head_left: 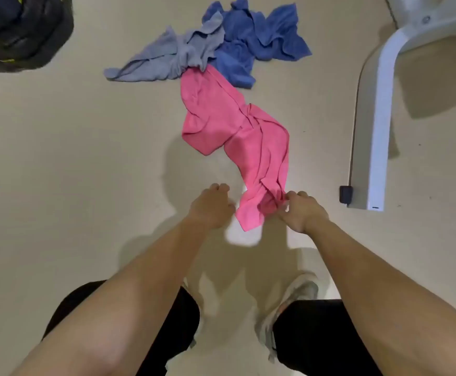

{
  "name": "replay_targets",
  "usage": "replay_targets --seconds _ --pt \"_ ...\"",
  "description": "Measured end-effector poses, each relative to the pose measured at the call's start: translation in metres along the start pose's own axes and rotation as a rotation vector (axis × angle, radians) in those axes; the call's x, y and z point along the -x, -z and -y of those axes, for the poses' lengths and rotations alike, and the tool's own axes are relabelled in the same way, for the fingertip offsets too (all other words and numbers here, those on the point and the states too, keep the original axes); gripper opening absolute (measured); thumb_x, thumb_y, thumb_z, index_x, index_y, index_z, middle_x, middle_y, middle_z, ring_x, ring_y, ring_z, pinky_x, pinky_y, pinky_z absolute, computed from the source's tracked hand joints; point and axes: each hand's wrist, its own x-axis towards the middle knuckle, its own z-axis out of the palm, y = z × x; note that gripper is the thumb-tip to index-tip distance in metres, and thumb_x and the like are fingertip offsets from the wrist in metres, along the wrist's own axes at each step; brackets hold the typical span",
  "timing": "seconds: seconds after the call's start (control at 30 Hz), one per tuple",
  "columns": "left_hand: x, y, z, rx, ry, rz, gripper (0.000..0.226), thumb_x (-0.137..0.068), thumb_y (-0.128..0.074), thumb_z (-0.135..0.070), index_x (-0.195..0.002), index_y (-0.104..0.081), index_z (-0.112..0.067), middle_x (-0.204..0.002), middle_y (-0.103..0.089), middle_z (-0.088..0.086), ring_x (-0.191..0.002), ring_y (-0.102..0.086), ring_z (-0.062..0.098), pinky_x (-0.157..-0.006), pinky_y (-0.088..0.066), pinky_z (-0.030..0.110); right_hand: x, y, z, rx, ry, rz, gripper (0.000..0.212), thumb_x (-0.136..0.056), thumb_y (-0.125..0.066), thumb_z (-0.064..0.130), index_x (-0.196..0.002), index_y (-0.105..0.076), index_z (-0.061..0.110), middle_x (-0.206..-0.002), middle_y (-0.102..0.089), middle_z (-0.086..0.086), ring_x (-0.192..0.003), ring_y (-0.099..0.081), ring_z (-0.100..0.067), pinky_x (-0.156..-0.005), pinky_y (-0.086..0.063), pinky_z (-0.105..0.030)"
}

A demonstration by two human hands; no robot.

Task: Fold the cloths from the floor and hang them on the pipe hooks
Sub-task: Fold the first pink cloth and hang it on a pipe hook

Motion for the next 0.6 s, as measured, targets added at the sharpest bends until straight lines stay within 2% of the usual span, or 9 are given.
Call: replay_targets --seconds 0.1,0.2,0.3,0.4,0.47,0.5,0.6 --pt "-0.056 -0.049 -0.004 -0.024 -0.026 0.023 0.047 -0.095 -0.051 -0.031 -0.137 -0.045 -0.011 -0.132 -0.05 0.011 -0.119 -0.052 0.034 -0.095 -0.048 0.046 -0.06 -0.043 -0.026 -0.065 -0.043 -0.018 0.059 -0.091 -0.038 0.059 -0.128 -0.05 0.016 -0.123 -0.05 -0.013 -0.116 -0.05 -0.038 -0.094 -0.045 -0.048" --pt "-0.111 -0.09 -0.006 -0.082 -0.098 0.016 0.05 -0.085 -0.04 -0.039 -0.127 -0.048 -0.013 -0.122 -0.052 0.009 -0.113 -0.054 0.034 -0.087 -0.05 0.046 -0.115 -0.074 -0.04 -0.067 -0.027 -0.09 0.046 -0.089 -0.055 0.049 -0.121 -0.052 0.016 -0.12 -0.048 -0.011 -0.11 -0.052 -0.036 -0.087 -0.049 -0.046" --pt "-0.151 -0.117 -0.014 -0.081 -0.206 -0.111 0.045 -0.091 -0.052 -0.035 -0.133 -0.048 -0.021 -0.119 -0.052 0.009 -0.105 -0.054 0.031 -0.081 -0.052 0.046 -0.156 -0.094 -0.048 0.009 0.052 -0.224 0.046 -0.086 -0.061 0.042 -0.125 -0.053 0.018 -0.121 -0.05 -0.011 -0.109 -0.054 -0.035 -0.081 -0.051 -0.045" --pt "-0.174 -0.131 -0.03 -0.05 -0.323 -0.173 0.038 -0.096 -0.053 -0.036 -0.133 -0.053 -0.028 -0.112 -0.052 0.007 -0.099 -0.052 0.026 -0.074 -0.05 0.039 -0.176 -0.107 -0.053 0.003 0.123 -0.313 0.018 -0.09 -0.055 0.028 -0.099 -0.062 0.014 -0.103 -0.057 -0.01 -0.093 -0.057 -0.036 -0.064 -0.041 -0.037" --pt "-0.179 -0.131 -0.038 -0.06 -0.341 -0.197 0.032 -0.096 -0.055 -0.034 -0.127 -0.058 -0.026 -0.111 -0.054 0.006 -0.101 -0.055 0.028 -0.072 -0.047 0.037 -0.176 -0.107 -0.055 -0.035 0.145 -0.308 0.013 -0.088 -0.053 0.024 -0.088 -0.061 0.014 -0.092 -0.056 -0.006 -0.086 -0.057 -0.034 -0.06 -0.035 -0.034" --pt "-0.177 -0.128 -0.042 -0.04 -0.328 -0.209 0.036 -0.093 -0.058 -0.034 -0.128 -0.057 -0.025 -0.113 -0.055 0.005 -0.103 -0.056 0.029 -0.073 -0.048 0.038 -0.172 -0.104 -0.056 -0.051 0.167 -0.302 0.015 -0.089 -0.052 0.025 -0.089 -0.064 0.016 -0.088 -0.055 -0.005 -0.085 -0.058 -0.034 -0.06 -0.034 -0.034" --pt "-0.157 -0.108 -0.048 0.02 -0.351 -0.224 0.066 -0.084 -0.069 -0.038 -0.144 -0.045 -0.03 -0.118 -0.056 0.007 -0.102 -0.055 0.028 -0.074 -0.052 0.042 -0.144 -0.081 -0.053 -0.058 0.242 -0.245 0.024 -0.093 -0.048 0.026 -0.101 -0.071 0.026 -0.088 -0.059 -0.005 -0.086 -0.06 -0.033 -0.062 -0.038 -0.033"
